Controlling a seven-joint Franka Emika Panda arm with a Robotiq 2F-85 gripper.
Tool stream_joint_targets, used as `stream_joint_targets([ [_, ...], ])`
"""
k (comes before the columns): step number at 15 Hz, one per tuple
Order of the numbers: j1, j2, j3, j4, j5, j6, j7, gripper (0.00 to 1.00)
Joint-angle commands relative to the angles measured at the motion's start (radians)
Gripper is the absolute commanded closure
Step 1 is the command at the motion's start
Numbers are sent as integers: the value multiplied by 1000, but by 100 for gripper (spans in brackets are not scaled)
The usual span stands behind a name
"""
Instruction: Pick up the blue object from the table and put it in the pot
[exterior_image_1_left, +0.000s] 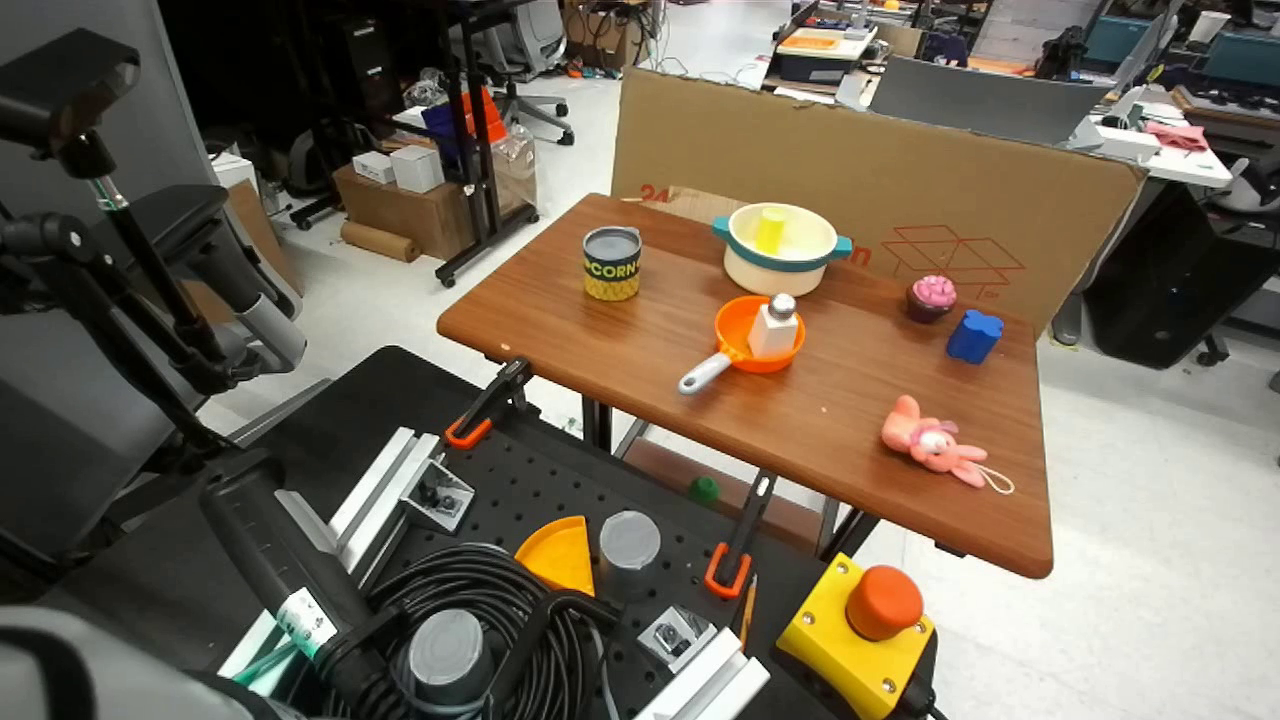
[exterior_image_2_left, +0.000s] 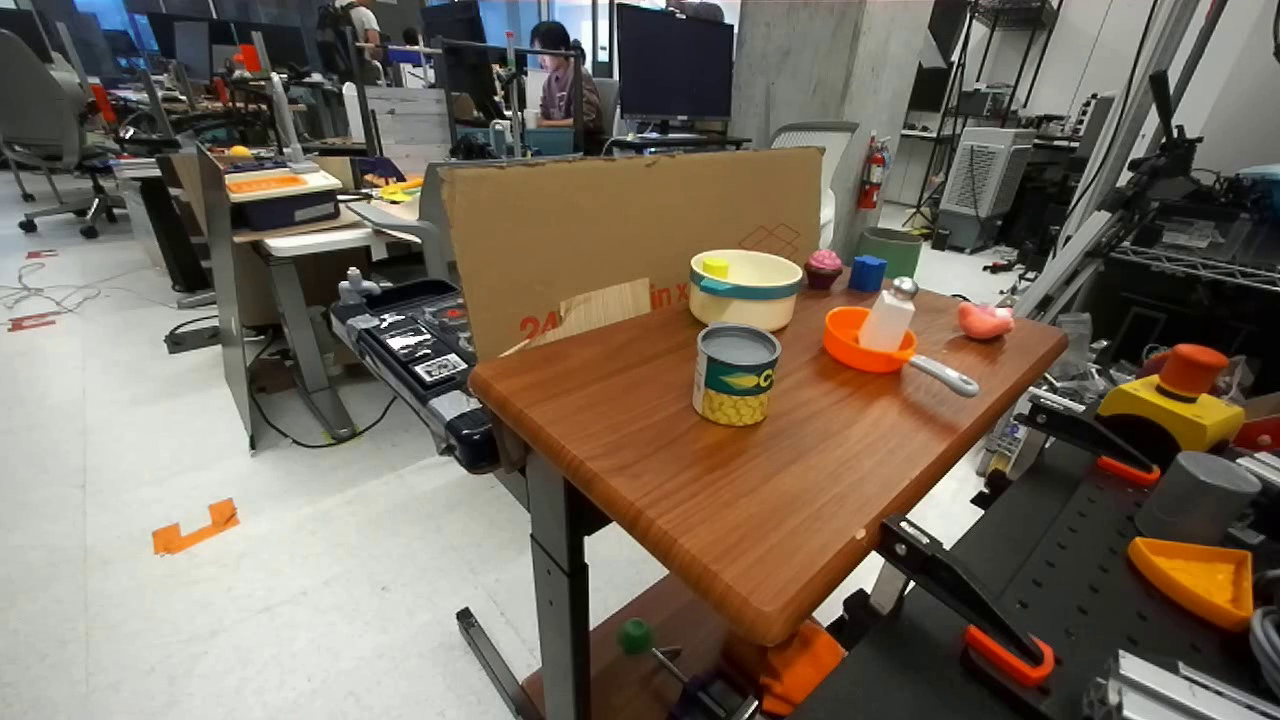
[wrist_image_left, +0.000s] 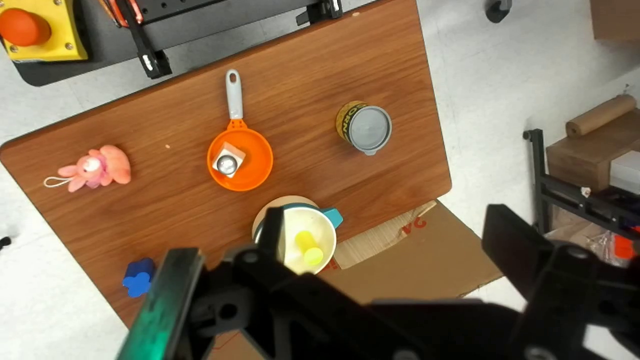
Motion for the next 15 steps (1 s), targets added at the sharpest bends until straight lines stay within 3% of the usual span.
stream_joint_targets([
  [1, -35, -23, 21, -7, -45, 95, -32, 0],
  [6, -79, -1, 25, 5, -217, 256, -37, 0],
  [15, -141, 120, -8, 117, -201, 245, 76, 0],
])
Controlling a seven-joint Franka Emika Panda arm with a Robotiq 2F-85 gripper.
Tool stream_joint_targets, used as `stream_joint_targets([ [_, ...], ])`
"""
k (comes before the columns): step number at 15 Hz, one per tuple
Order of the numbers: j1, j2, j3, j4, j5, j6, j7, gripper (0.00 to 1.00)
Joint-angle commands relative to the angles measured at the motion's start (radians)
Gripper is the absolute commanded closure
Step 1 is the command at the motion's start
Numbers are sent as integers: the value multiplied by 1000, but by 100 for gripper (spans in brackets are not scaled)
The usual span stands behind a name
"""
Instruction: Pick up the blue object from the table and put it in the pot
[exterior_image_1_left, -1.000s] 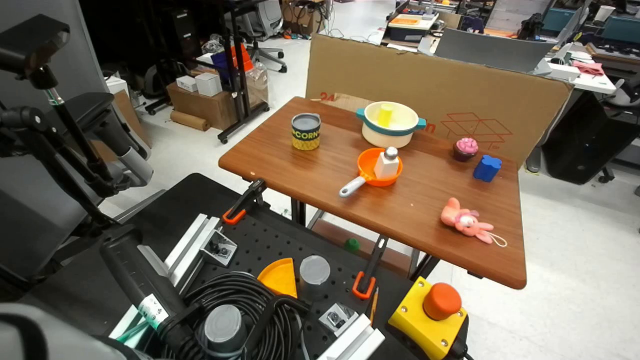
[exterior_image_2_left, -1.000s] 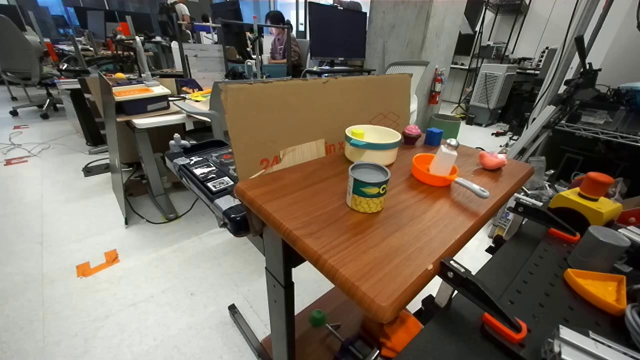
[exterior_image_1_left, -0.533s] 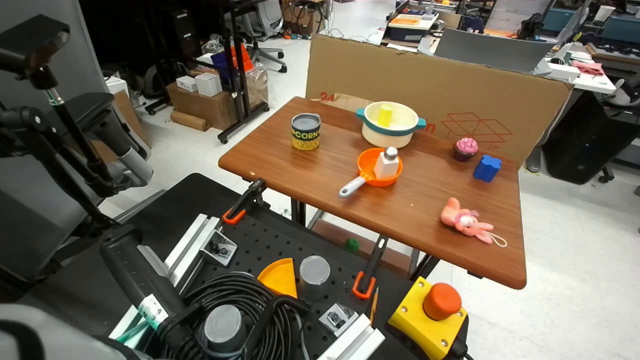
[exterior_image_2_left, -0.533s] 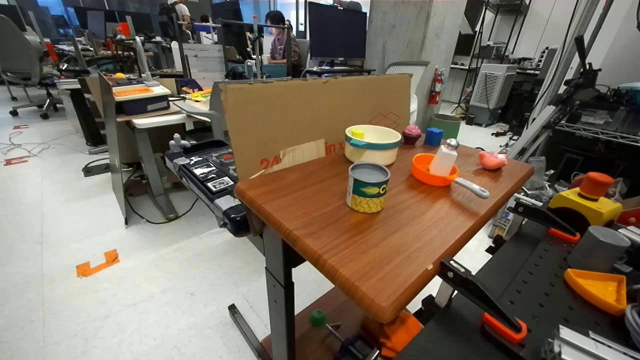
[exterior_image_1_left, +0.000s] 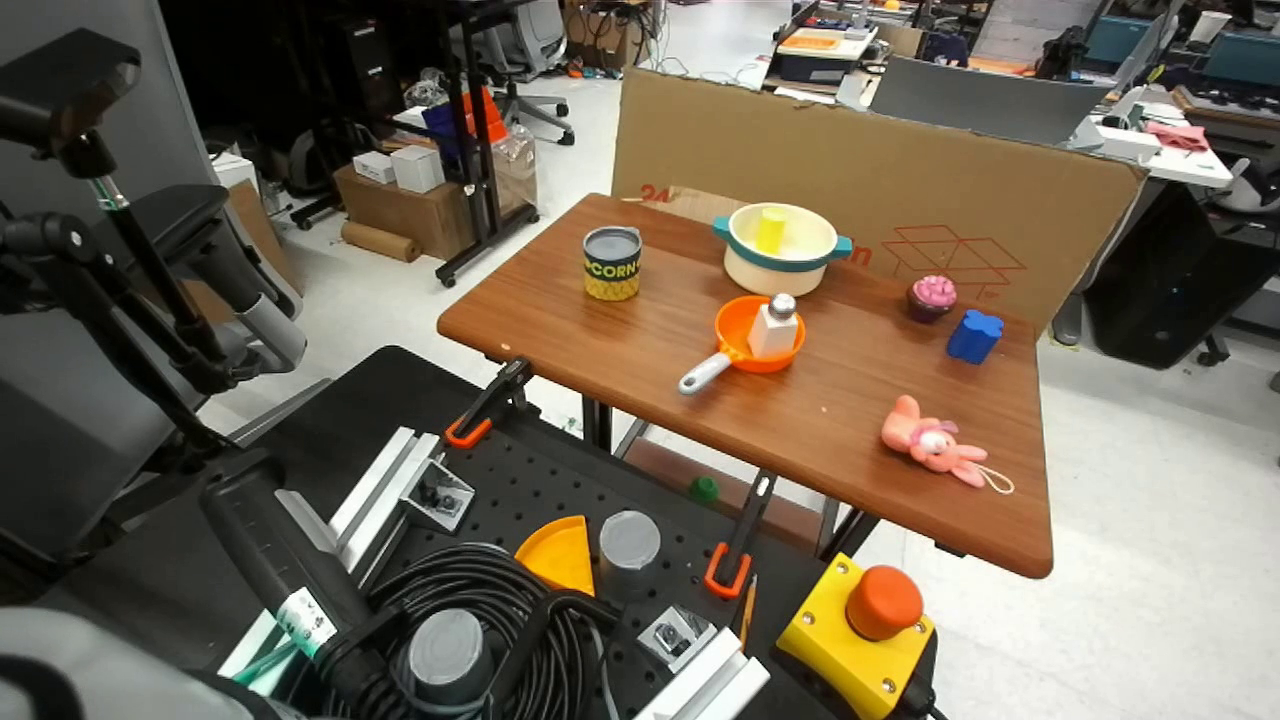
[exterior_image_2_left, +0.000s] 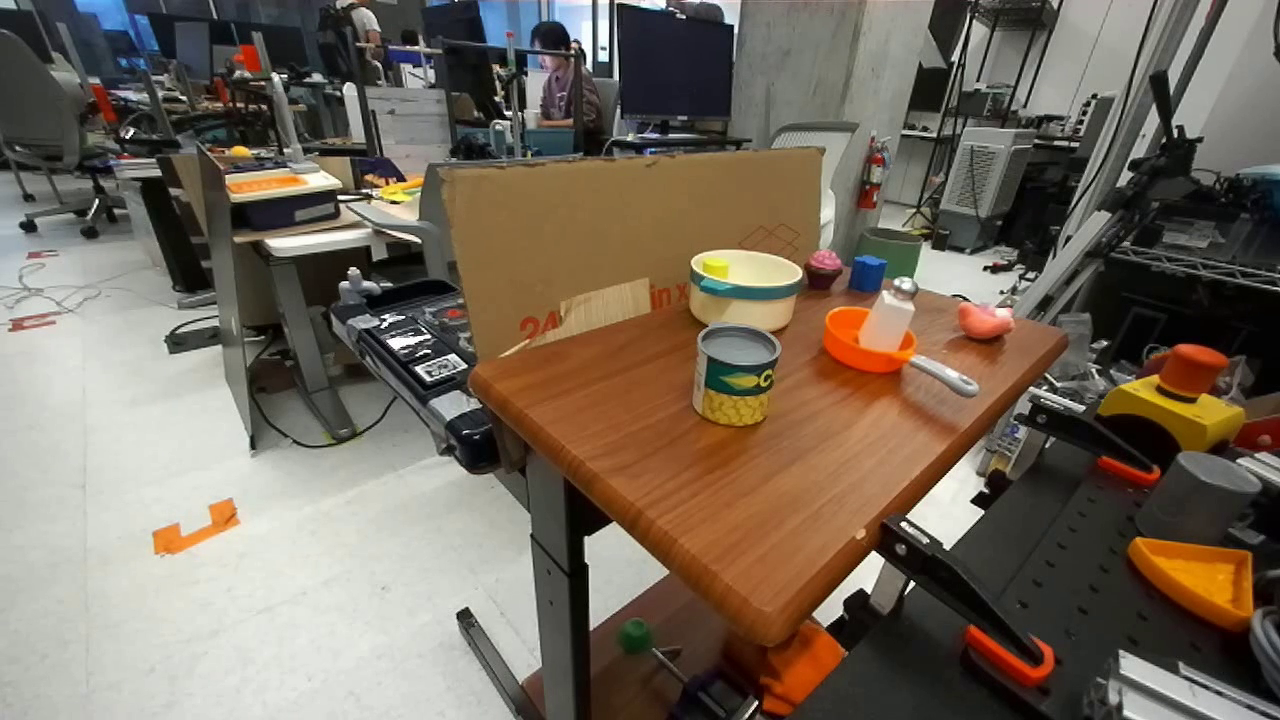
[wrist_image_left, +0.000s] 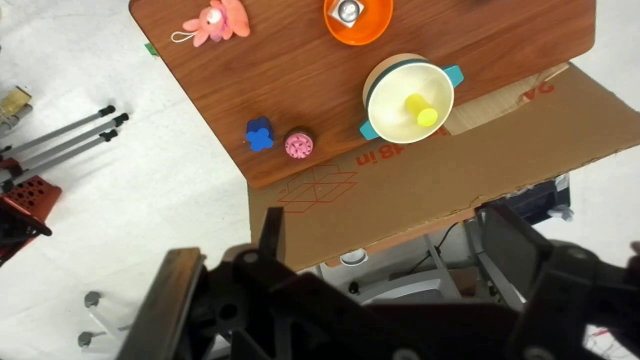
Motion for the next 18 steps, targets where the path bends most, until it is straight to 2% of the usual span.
stream_joint_targets([
  [1, -25, 101, -4, 109, 17, -18, 82, 0],
  [5, -25, 216, -13, 242, 60, -95, 155, 0],
  [13, -34, 434, -33, 422, 52, -220, 282, 0],
  [14, -36, 456, -40, 440, 61, -246, 279, 0],
  [16, -46, 488, -54, 466, 110, -317, 198, 0],
  [18, -56, 499, -62, 467, 145, -337, 114, 0],
])
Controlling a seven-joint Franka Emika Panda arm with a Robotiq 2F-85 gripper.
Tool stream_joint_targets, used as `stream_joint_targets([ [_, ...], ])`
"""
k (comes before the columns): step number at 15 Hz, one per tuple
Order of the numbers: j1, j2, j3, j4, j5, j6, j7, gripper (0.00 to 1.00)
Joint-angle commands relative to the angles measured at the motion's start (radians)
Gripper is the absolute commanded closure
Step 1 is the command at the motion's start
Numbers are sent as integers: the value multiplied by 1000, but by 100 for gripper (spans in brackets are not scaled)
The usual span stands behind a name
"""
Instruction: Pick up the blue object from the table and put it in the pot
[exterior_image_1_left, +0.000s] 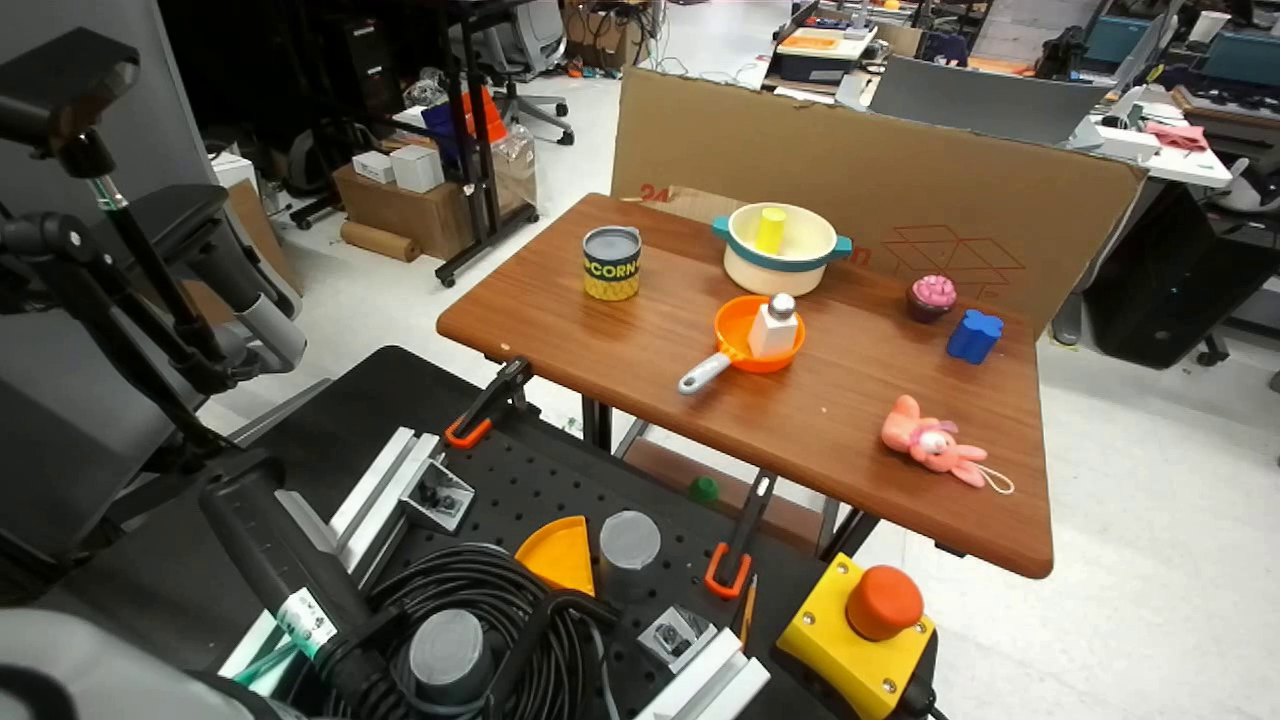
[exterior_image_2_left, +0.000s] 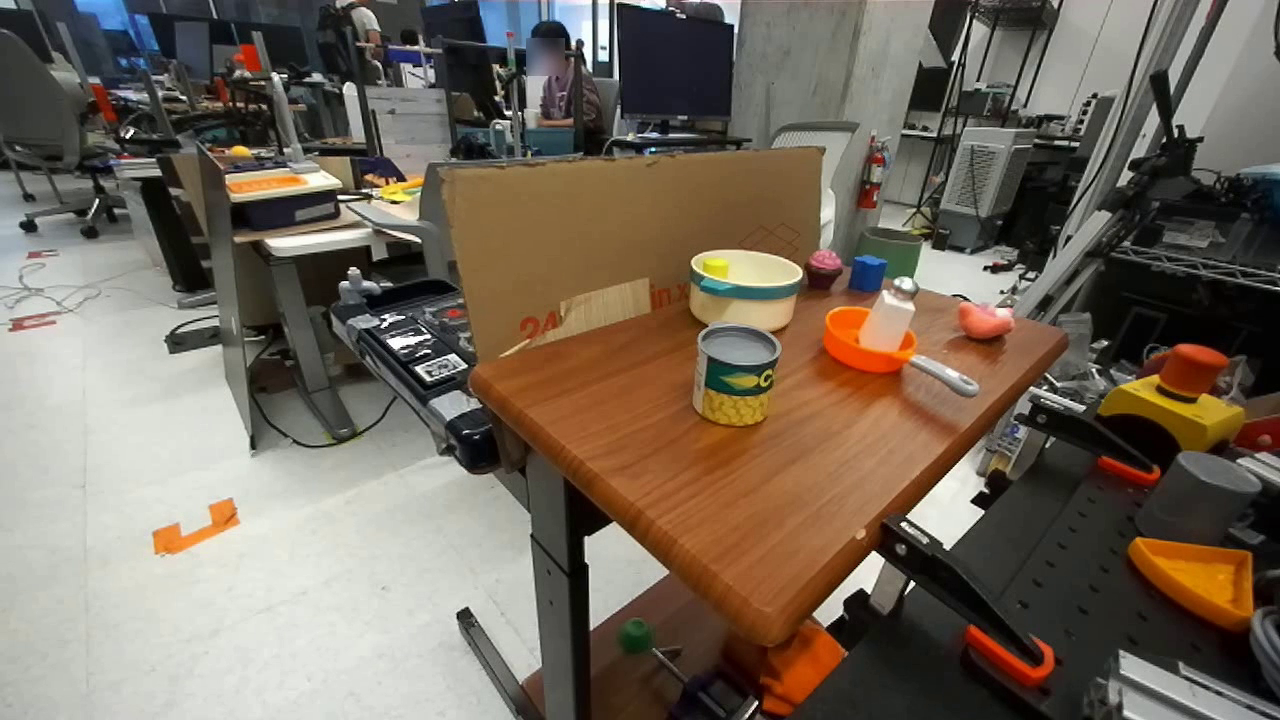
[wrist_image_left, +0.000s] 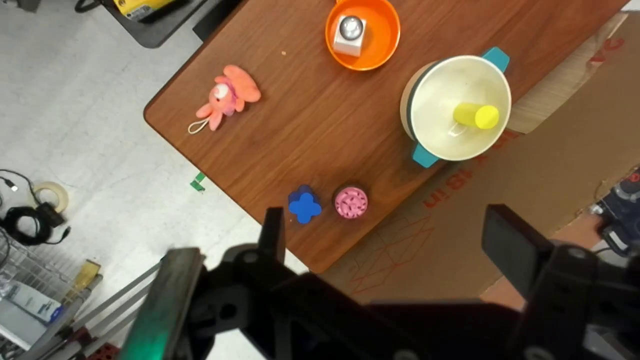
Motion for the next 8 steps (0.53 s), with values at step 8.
stream_joint_targets([
  [8, -58, 32, -20, 41, 219, -137, -380, 0],
])
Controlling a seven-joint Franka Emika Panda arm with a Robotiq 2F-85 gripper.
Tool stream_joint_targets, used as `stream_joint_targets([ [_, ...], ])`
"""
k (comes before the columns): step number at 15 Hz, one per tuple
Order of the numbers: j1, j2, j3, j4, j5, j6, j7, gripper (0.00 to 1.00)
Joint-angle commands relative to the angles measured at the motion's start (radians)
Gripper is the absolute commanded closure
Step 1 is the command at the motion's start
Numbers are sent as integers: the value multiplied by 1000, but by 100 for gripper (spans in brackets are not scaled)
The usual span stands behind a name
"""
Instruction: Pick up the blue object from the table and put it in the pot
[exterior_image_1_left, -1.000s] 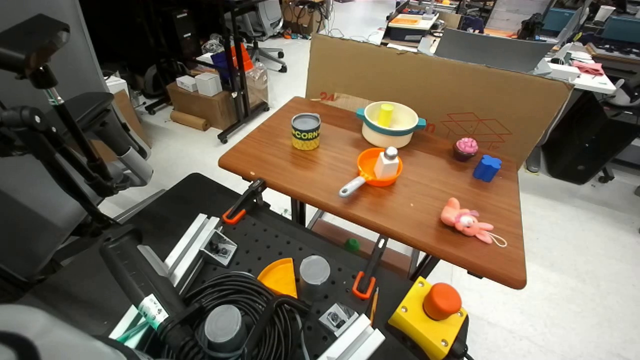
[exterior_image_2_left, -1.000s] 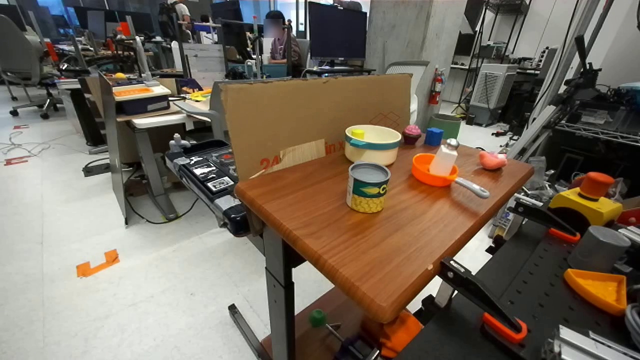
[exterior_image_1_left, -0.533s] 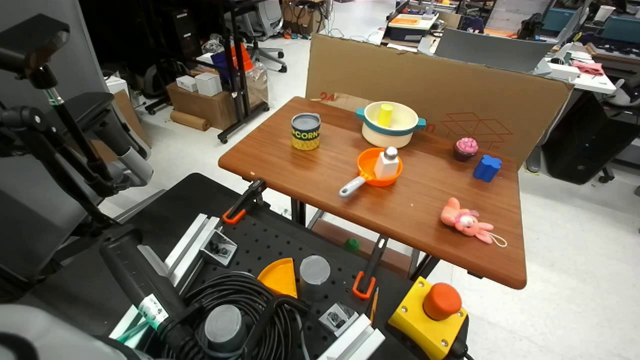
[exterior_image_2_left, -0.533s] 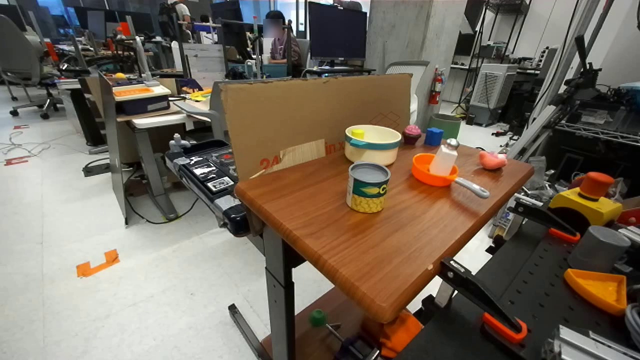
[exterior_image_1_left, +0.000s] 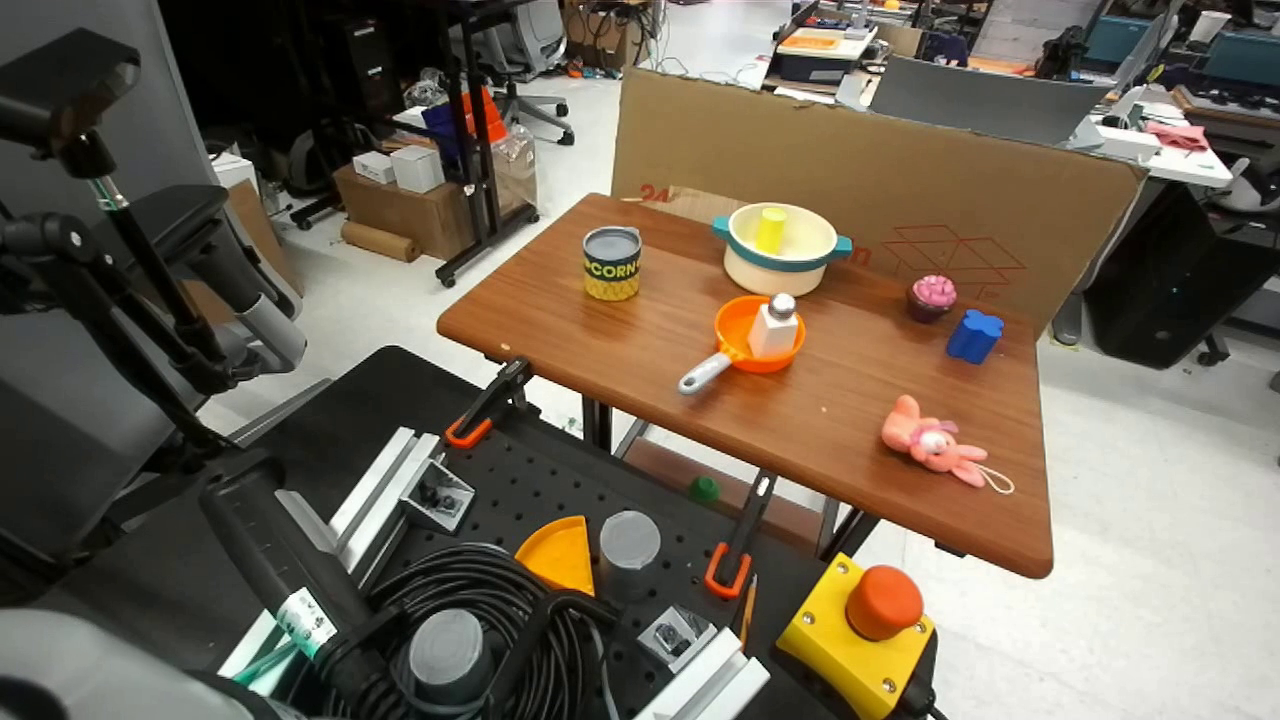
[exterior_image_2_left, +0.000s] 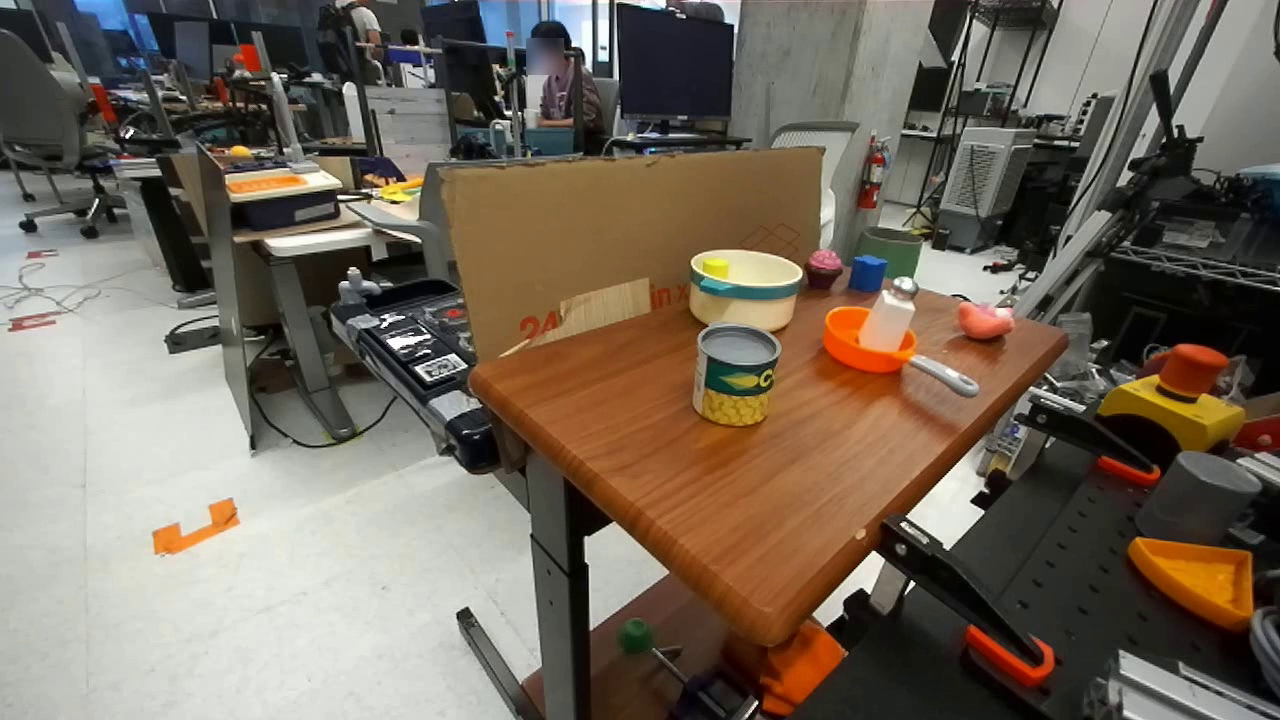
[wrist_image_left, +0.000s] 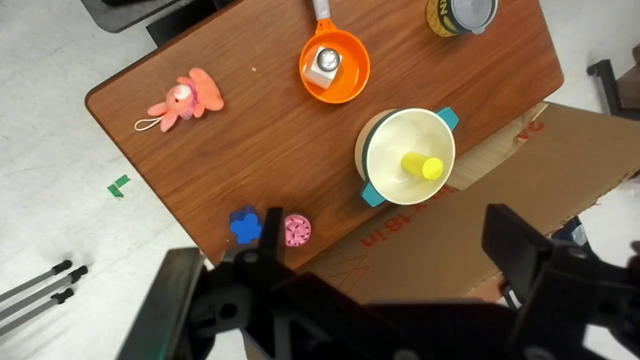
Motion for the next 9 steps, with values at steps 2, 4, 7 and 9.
stream_joint_targets([
  [2, -22, 7, -10, 36, 103, -132, -83, 0],
  [4, -27, 7, -15, 42, 131, -160, -85, 0],
  [7, -22, 4, -23, 37, 130, -60, 53, 0],
  [9, -24, 9, -28, 56, 127, -58, 116, 0],
])
